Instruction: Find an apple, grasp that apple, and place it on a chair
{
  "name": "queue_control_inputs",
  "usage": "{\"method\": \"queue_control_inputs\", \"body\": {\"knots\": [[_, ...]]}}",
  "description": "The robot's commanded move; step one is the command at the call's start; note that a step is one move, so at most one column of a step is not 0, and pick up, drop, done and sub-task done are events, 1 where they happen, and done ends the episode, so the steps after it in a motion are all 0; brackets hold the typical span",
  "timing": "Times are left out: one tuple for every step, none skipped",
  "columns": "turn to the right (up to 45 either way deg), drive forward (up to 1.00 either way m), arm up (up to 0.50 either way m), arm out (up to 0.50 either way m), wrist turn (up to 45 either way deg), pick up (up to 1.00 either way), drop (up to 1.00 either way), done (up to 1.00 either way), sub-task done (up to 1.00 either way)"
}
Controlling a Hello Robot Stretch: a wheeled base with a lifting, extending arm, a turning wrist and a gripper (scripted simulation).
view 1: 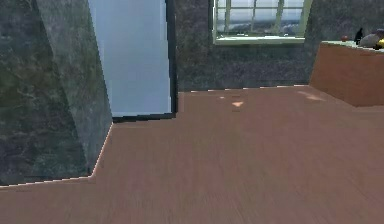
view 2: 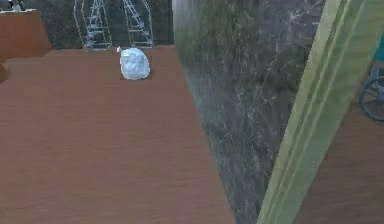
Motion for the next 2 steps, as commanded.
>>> {"method": "queue_control_inputs", "body": {"knots": [[36.0, 0.0, 0.0, 0.0, 0.0, 0.0, 0.0, 0.0, 0.0], [0.0, 1.0, 0.0, 0.0, 0.0, 0.0, 0.0, 0.0, 0.0]]}}
